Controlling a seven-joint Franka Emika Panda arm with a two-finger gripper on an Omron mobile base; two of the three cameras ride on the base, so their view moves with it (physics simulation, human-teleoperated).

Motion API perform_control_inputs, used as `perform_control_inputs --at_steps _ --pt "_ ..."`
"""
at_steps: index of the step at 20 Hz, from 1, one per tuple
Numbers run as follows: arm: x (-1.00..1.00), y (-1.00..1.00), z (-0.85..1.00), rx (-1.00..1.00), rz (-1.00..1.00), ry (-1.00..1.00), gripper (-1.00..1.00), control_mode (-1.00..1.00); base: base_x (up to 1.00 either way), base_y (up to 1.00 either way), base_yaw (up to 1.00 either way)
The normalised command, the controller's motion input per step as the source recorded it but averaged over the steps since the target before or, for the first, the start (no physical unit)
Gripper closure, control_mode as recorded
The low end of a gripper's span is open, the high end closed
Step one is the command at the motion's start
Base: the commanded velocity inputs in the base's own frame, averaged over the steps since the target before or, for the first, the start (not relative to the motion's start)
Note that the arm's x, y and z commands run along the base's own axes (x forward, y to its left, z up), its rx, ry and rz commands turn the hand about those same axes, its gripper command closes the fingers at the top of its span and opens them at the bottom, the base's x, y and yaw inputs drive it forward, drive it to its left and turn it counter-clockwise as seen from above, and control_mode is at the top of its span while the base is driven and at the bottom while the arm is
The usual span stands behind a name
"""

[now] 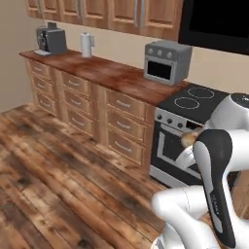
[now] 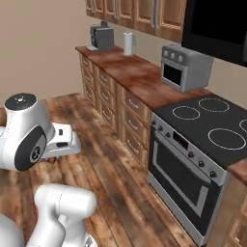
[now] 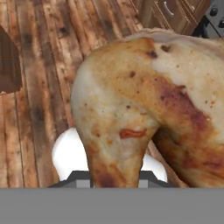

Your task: Take the chicken drumstick from the fridge and place it on the digital scale on the counter by the fridge. Wait a few seconds for a reading, then move it to the plate on the dining counter.

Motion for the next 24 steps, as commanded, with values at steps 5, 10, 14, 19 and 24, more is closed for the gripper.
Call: perform_control_inputs --at_steps 5,10,14,19,24 --pt "0.00 0.00 0.00 0.00 0.00 0.00 1.00 1.00 0.00 0.00 0.88" --pt "0.00 0.00 0.00 0.00 0.00 0.00 1.00 1.00 0.03 0.00 0.86" --pt "0.00 0.00 0.00 0.00 0.00 0.00 1.00 1.00 0.43 0.00 0.72" --pt "0.00 0.00 0.00 0.00 0.00 0.00 1.00 1.00 0.77 0.00 0.73" --pt "0.00 0.00 0.00 0.00 0.00 0.00 1.00 1.00 1.00 -0.26 0.74"
